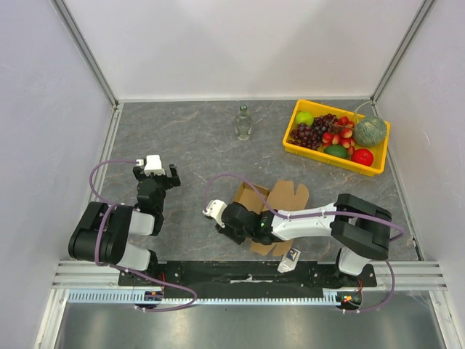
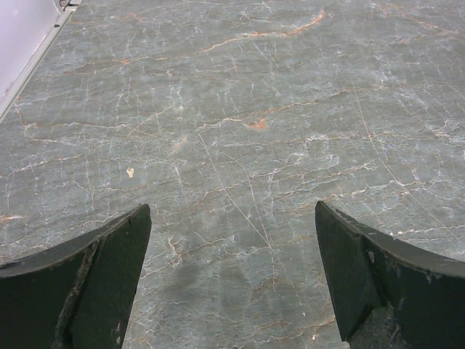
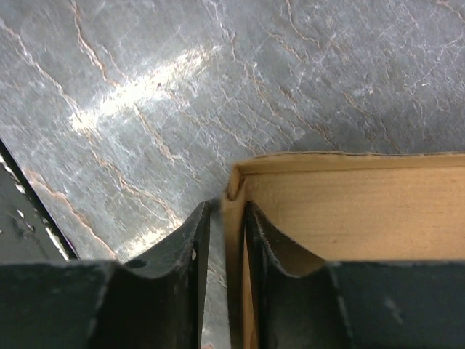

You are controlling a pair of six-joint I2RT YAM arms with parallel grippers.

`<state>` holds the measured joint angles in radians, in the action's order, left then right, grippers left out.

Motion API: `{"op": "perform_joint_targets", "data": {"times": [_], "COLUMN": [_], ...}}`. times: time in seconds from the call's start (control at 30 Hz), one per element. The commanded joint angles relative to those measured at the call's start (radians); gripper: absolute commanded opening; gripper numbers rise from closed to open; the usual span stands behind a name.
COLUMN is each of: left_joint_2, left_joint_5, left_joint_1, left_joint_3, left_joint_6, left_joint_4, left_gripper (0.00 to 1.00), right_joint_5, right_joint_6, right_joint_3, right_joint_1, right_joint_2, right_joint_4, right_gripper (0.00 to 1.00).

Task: Fold the paper box

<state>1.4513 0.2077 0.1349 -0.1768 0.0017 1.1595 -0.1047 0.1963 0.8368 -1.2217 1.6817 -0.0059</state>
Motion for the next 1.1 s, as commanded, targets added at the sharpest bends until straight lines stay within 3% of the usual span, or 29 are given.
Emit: {"op": "perform_joint_targets", "data": {"times": [0.0,0.47,1.07], "left_joint_2": [0.003,0.003,0.004], "left_joint_5": [0.022,0.019,0.021], "left_joint_1": [-0.004,-0.004,-0.004], "left_joint_3": [-0.018,-0.018,-0.018], "left_joint_6": [0.018,0.018,0.018], "left_joint_4": [0.062,0.062,0.062], "left_gripper": [1.0,1.0,1.0], "right_joint_5": [-0.03,-0.081,-0.133], "right_joint_6": [-0.015,-0.037,-0.08], "right_joint_3": [-0.008,0.03,0.1], "right_joint_1": [-0.007,-0.009,0.01], "right_joint_2": [-0.028,-0.093,-0.135], "right_joint_4": [-0.089,-0.14,-0.233], "right_gripper": [0.4,0.64,0.77]}}
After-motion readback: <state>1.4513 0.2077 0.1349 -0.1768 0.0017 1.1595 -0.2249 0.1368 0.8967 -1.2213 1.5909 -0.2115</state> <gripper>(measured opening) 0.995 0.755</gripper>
